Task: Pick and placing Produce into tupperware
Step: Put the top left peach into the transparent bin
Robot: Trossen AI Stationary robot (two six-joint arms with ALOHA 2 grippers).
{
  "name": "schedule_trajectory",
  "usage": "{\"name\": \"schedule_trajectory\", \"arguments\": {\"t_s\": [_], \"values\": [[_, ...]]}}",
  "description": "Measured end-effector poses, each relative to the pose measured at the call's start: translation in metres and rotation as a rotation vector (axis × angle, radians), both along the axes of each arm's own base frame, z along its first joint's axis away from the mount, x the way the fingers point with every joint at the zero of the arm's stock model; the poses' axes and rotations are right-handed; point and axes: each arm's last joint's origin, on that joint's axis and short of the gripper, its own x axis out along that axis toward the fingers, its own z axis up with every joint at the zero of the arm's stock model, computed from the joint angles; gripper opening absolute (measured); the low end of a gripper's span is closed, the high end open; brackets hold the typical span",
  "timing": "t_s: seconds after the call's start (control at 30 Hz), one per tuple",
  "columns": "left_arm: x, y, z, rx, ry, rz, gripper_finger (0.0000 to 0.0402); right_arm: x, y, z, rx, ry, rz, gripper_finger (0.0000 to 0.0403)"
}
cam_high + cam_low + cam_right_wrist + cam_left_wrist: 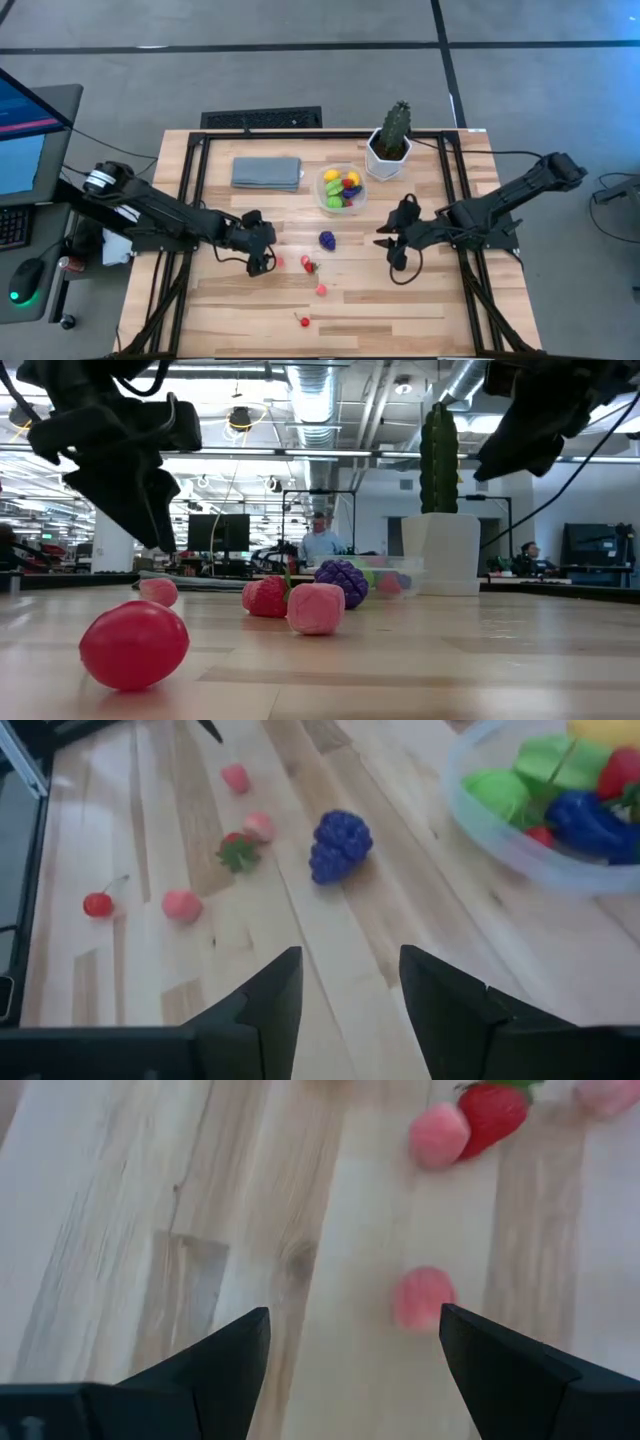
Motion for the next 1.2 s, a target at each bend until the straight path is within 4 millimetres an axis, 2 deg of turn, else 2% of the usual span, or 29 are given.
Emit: {"name": "schedule_trajectory", "arguments": {"t_s": [0.17, 0.47, 1.2], "values": [[0.003, -0.002, -0.005, 0.028, 0.005, -0.048, 0.0281, 0.004, 0.004, -0.008, 0.01, -0.002, 0.002, 0.0197], [0.016, -0.018, -0.018, 0.019, -0.025, -0.227, 0.0281, 0.007, 0.006, -0.01, 0.005, -0.005, 0.01, 0.0196], [0.028, -0.023, -0.046, 0.001, 0.014, -0.223, 0.0281, 0.007, 0.007, -0.009, 0.01, -0.022, -0.017, 0.0191]]}}
